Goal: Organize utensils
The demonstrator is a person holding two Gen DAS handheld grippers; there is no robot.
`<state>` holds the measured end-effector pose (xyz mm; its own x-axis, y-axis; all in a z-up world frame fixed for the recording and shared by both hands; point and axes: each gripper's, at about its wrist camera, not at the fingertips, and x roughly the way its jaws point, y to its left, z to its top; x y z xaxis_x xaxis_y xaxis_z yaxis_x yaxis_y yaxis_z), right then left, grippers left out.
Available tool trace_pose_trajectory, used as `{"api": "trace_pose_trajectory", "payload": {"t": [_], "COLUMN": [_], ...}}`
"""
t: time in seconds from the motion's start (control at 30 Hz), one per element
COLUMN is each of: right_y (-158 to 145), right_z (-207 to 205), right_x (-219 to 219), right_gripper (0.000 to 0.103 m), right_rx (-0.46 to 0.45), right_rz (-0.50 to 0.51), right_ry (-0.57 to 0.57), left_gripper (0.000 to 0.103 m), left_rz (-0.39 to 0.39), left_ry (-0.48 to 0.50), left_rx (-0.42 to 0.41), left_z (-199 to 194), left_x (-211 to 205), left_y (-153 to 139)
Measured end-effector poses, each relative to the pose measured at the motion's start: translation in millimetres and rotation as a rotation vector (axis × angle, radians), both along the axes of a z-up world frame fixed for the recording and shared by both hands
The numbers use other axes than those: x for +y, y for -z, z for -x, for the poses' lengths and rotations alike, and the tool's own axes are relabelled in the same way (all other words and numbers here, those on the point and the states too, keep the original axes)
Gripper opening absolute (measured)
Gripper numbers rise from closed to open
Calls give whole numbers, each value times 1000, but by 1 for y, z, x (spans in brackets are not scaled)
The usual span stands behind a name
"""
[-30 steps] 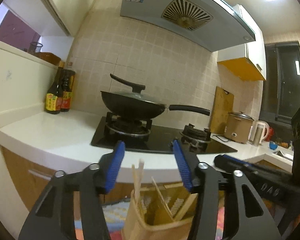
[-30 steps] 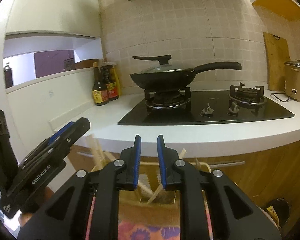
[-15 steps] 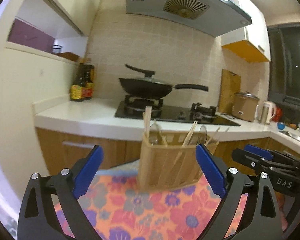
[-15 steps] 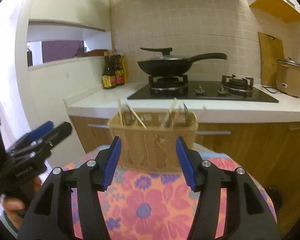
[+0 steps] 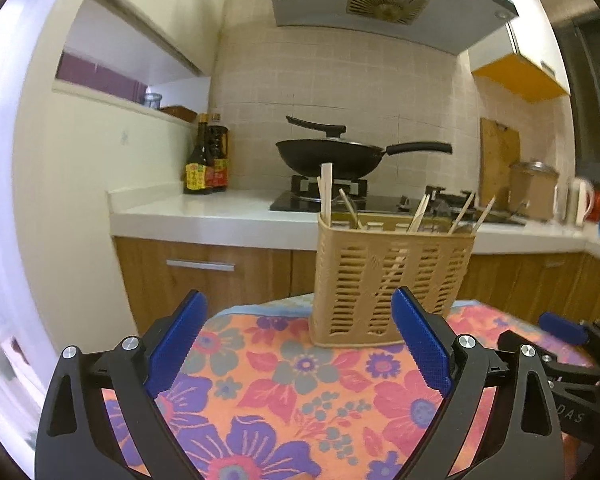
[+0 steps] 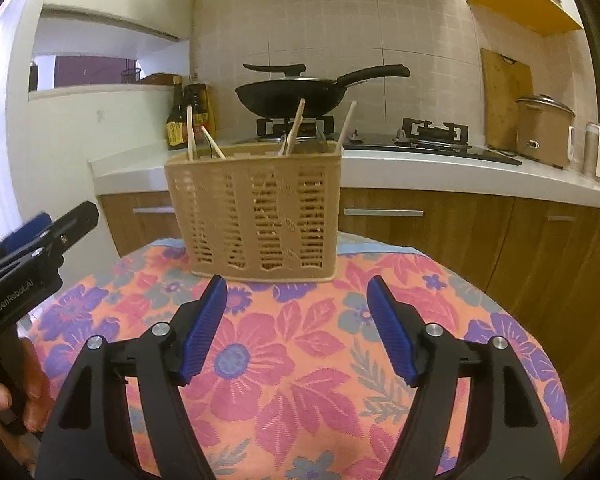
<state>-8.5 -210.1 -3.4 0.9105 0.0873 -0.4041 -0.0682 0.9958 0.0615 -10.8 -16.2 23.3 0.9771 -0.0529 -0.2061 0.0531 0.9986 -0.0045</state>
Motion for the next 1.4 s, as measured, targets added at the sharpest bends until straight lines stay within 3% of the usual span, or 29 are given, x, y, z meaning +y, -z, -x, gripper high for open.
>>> {"api": "trace_pose_trajectory", "payload": {"t": [0.17, 0.33, 0.63, 0.77, 0.9, 1.4], "right_y": [2, 2, 4, 4, 5, 7], "right_z": [-4, -3, -4, -4, -5, -6], "right_x": [1, -1, 2, 1, 1, -1], "right_gripper": [71, 76, 82, 82, 89, 93], "right_rx": [13, 12, 21, 26, 34, 46], "right_rz": [-7, -18, -4, -2, -1, -3], "right_ry": [-25, -27, -30, -29, -20, -11], "left_gripper": [93, 95, 95, 95, 95, 95], "left_rz": [-93, -117, -91, -89, -90, -95], "left_ry": [-44, -41, -62, -70, -68, -64], "left_rx": [-3, 4, 55, 57, 54, 52], "left_z": [0, 2, -9, -9, -9, -7], "left_x": [-10, -14, -7, -7, -8, -11], "left_y": [3, 5, 8, 8, 9, 9]}}
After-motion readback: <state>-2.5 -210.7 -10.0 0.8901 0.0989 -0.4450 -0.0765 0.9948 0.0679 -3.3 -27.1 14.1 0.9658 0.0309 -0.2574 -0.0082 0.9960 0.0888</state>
